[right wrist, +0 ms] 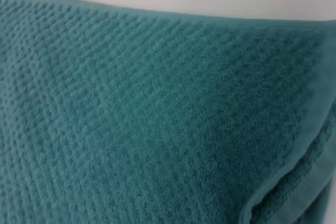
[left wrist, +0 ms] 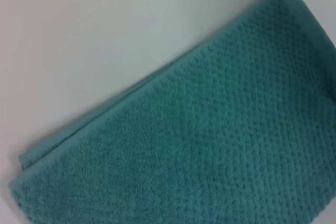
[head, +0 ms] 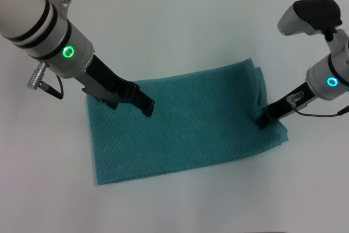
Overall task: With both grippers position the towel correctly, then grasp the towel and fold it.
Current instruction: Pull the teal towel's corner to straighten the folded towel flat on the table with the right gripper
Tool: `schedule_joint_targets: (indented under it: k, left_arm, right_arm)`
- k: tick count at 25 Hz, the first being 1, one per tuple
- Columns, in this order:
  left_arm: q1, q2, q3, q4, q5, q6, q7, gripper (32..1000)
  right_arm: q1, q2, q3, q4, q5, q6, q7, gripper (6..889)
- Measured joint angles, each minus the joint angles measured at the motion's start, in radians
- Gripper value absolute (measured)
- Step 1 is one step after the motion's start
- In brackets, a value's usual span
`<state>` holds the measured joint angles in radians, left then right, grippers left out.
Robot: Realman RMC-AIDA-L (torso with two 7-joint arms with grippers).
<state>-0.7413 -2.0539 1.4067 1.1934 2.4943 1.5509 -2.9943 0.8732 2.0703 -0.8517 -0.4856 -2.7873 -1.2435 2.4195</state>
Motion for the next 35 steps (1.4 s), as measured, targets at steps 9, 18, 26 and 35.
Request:
schedule_joint_targets:
  k: [9, 18, 26, 35]
  left_arm:
    - [0.0, -0.0001, 0.0, -0.013, 0.0, -0.002, 0.0, 878]
    - [0.0, -0.0001, 0.0, -0.014, 0.0, -0.002, 0.0, 877]
    - [0.0, -0.0001, 0.0, -0.014, 0.0, -0.002, 0.0, 876]
    - [0.0, -0.0001, 0.0, -0.014, 0.0, -0.002, 0.0, 874]
  right_arm:
    - [-0.002, 0.001, -0.003, 0.0, 0.0, -0.048, 0.003, 98]
    - [-0.006, 0.004, -0.003, 0.001, 0.001, -0.086, 0.002, 100]
    - [-0.007, 0.005, -0.001, 0.001, 0.007, -0.104, -0.001, 102]
    - [-0.008, 0.004, -0.003, 0.001, 0.014, -0.105, -0.004, 103]
